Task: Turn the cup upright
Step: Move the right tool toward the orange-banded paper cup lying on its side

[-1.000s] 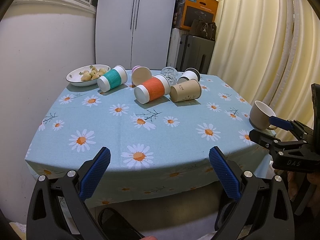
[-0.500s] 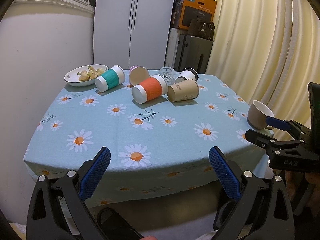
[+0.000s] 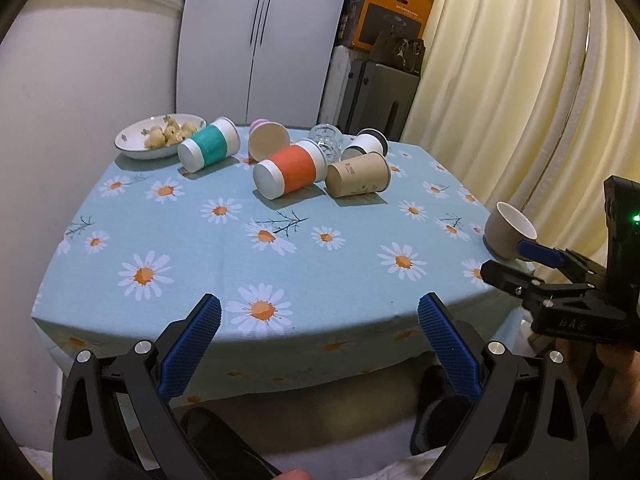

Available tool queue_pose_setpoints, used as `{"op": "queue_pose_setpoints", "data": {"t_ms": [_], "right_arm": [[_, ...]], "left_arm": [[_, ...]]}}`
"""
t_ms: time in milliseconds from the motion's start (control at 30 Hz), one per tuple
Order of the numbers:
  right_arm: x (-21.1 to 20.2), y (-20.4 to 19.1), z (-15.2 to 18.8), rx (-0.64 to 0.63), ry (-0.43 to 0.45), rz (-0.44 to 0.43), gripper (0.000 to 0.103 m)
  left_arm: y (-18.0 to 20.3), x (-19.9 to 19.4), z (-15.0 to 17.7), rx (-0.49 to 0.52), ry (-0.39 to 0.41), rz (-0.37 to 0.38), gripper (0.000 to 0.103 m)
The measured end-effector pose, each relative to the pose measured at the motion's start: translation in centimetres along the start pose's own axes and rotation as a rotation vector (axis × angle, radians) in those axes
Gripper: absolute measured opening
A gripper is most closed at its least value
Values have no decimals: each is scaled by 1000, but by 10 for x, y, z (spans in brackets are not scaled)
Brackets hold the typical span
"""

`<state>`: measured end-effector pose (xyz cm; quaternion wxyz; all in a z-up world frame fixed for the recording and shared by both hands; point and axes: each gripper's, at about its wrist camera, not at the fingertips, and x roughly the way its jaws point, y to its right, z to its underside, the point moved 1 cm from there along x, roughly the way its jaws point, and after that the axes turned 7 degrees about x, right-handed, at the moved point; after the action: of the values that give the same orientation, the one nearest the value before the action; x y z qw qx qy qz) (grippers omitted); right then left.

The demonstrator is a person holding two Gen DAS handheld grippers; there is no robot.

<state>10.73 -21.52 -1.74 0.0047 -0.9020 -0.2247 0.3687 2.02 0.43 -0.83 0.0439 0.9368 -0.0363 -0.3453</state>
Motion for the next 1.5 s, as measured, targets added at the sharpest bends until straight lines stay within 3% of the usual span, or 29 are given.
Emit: {"op": "queue_pose_setpoints", "data": {"t_ms": [100, 267, 433, 600, 867, 933, 1100, 1167, 1200, 1433, 1500], "right_arm": [[4, 5, -10, 40, -16, -29, 98], [14, 8, -32, 85, -40, -74, 98], [24, 6, -49, 97, -48, -100, 98], [36, 5, -75, 127, -54, -99, 97], [79, 12, -101, 285, -220, -251, 91], [91, 13, -103, 307, -260, -280, 89], [117, 19, -105, 402, -359, -361, 82], [125, 21, -106, 436, -394, -396, 81], [130, 20, -106, 446, -406, -408, 80], [145, 26, -102, 476, -454, -439, 77], [146, 30, -101, 486, -458, -442, 77]], "left_arm": [[-4, 7, -6, -9, -21, 25, 96], [-5, 17, -28, 66, -26, 0, 96], [-4, 35, -54, 165, -47, -7, 96], [0, 65, -81, 319, -117, -11, 96], [-15, 122, -120, 457, -224, -18, 96], [-20, 136, -127, 473, -256, -17, 89], [-27, 169, -139, 513, -328, -6, 89], [-28, 182, -145, 520, -352, 2, 84], [-29, 191, -148, 524, -371, 8, 79], [-25, 234, -159, 600, -470, 8, 77], [-24, 243, -160, 618, -491, 8, 68]]}}
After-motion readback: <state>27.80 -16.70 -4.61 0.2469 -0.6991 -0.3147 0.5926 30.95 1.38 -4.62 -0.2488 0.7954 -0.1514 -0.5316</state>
